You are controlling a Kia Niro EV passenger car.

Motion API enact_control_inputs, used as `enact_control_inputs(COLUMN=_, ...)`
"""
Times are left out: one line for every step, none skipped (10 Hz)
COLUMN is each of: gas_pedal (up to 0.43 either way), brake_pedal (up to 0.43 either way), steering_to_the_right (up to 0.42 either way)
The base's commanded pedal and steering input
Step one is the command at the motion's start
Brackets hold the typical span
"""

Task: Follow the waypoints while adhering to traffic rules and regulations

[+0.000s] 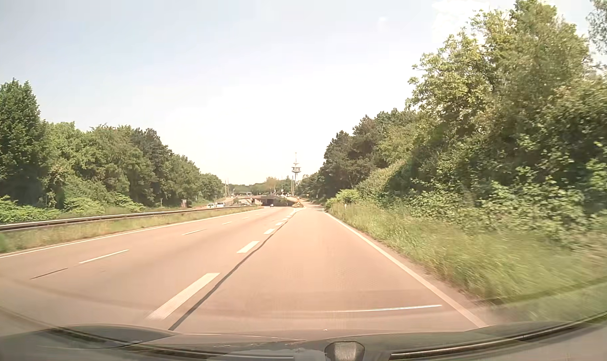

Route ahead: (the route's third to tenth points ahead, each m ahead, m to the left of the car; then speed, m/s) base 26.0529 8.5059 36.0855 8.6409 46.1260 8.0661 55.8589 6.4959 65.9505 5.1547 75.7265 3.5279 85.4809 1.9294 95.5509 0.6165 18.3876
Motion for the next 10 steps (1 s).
enact_control_inputs(gas_pedal=0.047, brake_pedal=0.0, steering_to_the_right=-0.005)
enact_control_inputs(gas_pedal=0.047, brake_pedal=0.0, steering_to_the_right=-0.005)
enact_control_inputs(gas_pedal=0.047, brake_pedal=0.0, steering_to_the_right=-0.005)
enact_control_inputs(gas_pedal=0.047, brake_pedal=0.0, steering_to_the_right=-0.005)
enact_control_inputs(gas_pedal=0.047, brake_pedal=0.0, steering_to_the_right=-0.005)
enact_control_inputs(gas_pedal=0.047, brake_pedal=0.0, steering_to_the_right=-0.004)
enact_control_inputs(gas_pedal=0.047, brake_pedal=0.0, steering_to_the_right=-0.004)
enact_control_inputs(gas_pedal=0.047, brake_pedal=0.0, steering_to_the_right=-0.003)
enact_control_inputs(gas_pedal=0.047, brake_pedal=0.0, steering_to_the_right=-0.003)
enact_control_inputs(gas_pedal=0.047, brake_pedal=0.0, steering_to_the_right=-0.003)
